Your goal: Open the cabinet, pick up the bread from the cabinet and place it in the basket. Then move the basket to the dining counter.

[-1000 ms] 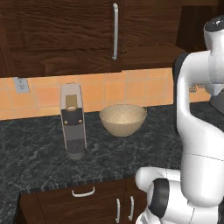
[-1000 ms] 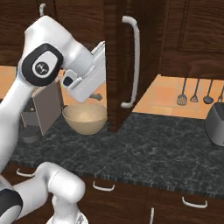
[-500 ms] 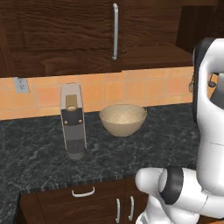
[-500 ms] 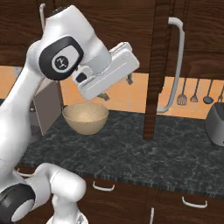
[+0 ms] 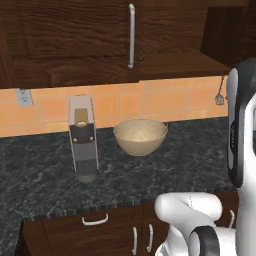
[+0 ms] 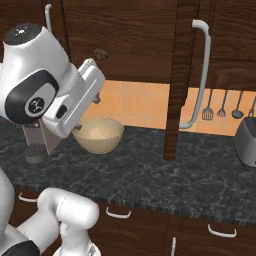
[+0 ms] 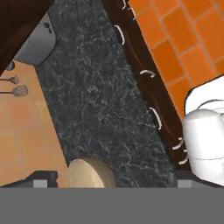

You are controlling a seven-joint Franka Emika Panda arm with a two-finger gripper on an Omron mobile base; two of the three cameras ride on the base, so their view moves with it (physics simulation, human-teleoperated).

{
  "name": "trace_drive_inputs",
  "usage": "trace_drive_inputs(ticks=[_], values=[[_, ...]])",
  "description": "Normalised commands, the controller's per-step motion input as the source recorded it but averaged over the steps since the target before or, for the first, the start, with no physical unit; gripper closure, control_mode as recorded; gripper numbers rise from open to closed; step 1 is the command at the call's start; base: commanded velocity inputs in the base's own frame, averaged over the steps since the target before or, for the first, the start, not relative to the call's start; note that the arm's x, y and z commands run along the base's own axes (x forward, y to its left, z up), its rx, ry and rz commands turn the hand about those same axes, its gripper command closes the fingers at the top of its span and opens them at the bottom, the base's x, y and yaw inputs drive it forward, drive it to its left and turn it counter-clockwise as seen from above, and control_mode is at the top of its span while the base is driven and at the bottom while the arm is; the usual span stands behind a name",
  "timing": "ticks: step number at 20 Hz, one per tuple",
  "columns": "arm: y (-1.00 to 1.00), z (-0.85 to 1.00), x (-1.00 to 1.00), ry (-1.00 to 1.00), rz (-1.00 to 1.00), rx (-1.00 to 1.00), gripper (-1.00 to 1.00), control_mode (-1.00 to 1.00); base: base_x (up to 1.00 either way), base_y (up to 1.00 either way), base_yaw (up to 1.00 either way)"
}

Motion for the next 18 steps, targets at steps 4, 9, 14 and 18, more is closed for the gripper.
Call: trace_drive_inputs(ticks=[4, 9, 14, 18], values=[[0.72, 0.0, -0.51, 0.11, 0.87, -0.22, -1.0, -1.0, 0.0, 0.0, 0.0], [0.77, 0.06, -0.31, 0.12, 0.73, -0.32, -1.0, -1.0, 0.0, 0.0, 0.0], [0.69, 0.03, 0.0, -0.13, 0.68, -0.3, -1.0, -1.0, 0.0, 0.0, 0.0], [0.38, 0.0, 0.21, -0.4, 0.7, -0.21, -1.0, -1.0, 0.0, 0.0, 0.0]])
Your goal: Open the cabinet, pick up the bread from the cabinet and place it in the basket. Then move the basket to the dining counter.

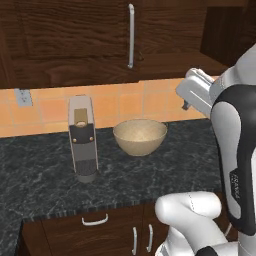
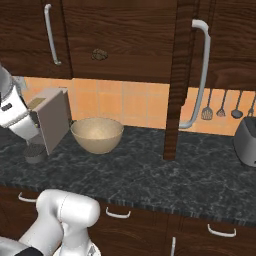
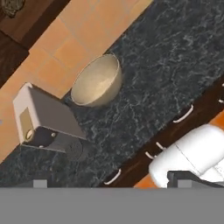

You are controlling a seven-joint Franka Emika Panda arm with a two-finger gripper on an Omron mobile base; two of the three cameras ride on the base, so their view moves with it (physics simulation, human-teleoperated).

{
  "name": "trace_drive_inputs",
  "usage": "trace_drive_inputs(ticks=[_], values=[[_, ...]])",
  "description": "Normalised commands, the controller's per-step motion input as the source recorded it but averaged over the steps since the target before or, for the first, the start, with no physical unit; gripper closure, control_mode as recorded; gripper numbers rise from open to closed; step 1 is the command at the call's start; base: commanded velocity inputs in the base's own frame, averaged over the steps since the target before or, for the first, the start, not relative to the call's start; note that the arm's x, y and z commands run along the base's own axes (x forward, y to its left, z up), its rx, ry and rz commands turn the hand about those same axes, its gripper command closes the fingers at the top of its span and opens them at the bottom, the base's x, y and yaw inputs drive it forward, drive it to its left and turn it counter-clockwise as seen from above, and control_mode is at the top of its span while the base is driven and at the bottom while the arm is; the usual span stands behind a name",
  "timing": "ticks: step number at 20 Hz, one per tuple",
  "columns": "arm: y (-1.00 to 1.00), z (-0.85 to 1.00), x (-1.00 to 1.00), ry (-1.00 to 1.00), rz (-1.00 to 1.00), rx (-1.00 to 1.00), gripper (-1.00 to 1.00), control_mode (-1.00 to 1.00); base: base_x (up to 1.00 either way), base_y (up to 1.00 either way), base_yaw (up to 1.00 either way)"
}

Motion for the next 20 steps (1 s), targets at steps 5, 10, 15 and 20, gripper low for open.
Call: trace_drive_inputs(ticks=[5, 10, 15, 20], values=[[0.4, 0.36, 0.33, -0.1, 0.55, -0.32, -1.0, -1.0, 0.0, 0.0, 0.0], [0.07, 0.95, 0.18, 0.03, 0.25, -0.29, -1.0, -1.0, 0.0, 0.0, 0.0], [0.18, 0.39, 0.61, -0.25, 0.14, -0.21, -1.0, -1.0, 0.0, 0.0, 0.0], [0.06, 0.01, 0.95, -0.23, 0.14, -0.15, -1.0, -1.0, 0.0, 0.0, 0.0]])
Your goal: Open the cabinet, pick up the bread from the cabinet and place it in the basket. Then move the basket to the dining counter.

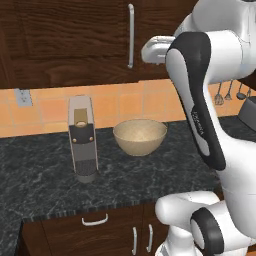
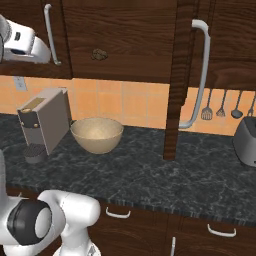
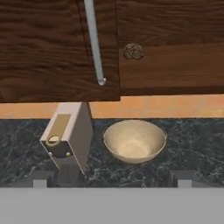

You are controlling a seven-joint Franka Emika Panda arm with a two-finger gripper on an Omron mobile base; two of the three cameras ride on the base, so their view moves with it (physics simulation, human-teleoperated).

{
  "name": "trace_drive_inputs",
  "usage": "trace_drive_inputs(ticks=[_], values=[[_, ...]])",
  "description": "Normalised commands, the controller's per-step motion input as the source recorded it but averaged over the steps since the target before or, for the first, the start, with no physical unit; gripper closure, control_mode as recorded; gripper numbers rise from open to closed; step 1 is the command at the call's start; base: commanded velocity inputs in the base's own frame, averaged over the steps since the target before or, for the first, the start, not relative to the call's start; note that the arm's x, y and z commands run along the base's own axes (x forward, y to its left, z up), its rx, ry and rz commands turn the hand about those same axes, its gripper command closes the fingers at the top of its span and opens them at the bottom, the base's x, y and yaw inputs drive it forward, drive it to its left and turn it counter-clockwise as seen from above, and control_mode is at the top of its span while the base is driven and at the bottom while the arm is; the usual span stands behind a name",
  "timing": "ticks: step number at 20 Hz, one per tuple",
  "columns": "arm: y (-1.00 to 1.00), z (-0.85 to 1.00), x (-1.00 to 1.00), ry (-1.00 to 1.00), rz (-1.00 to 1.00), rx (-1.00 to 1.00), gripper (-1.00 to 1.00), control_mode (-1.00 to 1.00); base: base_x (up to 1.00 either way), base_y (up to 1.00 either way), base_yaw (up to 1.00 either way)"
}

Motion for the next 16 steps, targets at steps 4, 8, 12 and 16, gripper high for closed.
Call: trace_drive_inputs(ticks=[4, 8, 12, 16], values=[[0.34, -0.01, 0.75, -0.31, 0.12, -0.14, -1.0, -1.0, 0.0, 0.0, 0.0], [0.56, 0.0, 0.74, -0.08, 0.04, -0.07, -1.0, -1.0, 0.0, 0.0, 0.0], [0.19, -0.01, 0.89, 0.0, 0.0, 0.0, -1.0, -1.0, 0.0, 0.0, 0.0], [0.0, 0.0, 0.54, 0.0, 0.0, 0.0, -1.0, -1.0, 0.0, 0.0, 0.0]])
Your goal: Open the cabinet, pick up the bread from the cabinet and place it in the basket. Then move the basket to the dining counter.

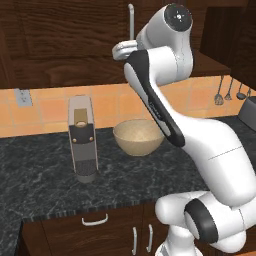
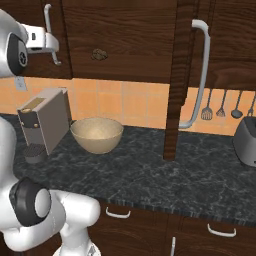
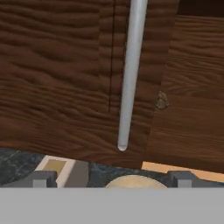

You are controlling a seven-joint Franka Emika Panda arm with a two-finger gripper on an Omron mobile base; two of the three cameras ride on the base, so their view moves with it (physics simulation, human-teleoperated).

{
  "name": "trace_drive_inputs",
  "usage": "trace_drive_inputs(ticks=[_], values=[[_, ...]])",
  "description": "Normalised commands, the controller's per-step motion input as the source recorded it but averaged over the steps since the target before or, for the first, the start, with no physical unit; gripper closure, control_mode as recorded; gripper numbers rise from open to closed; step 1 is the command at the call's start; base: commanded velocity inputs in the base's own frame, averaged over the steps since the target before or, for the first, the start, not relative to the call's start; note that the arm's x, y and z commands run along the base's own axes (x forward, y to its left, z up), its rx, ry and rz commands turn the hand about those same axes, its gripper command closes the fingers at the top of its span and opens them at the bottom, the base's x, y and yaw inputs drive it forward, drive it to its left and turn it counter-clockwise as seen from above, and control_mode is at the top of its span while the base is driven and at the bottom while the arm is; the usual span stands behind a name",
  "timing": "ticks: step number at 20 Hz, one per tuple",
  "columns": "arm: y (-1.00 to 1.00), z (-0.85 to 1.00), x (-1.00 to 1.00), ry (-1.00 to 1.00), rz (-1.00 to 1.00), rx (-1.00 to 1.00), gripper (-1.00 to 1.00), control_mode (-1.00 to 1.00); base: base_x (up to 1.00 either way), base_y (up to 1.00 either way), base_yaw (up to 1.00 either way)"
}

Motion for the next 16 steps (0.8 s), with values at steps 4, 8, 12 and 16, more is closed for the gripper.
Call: trace_drive_inputs(ticks=[4, 8, 12, 16], values=[[0.0, -0.01, 0.59, 0.0, 0.0, 0.0, -1.0, -1.0, 0.0, 0.0, 0.0], [-0.04, -0.01, 0.58, 0.0, 0.0, 0.0, -1.0, -1.0, 0.0, 0.0, 0.0], [0.0, 0.0, 0.68, 0.0, 0.0, 0.0, -1.0, -1.0, 0.0, 0.0, 0.0], [0.0, -0.15, 0.5, -0.01, 0.0, 0.0, -1.0, -1.0, 0.0, 0.0, 0.0]])
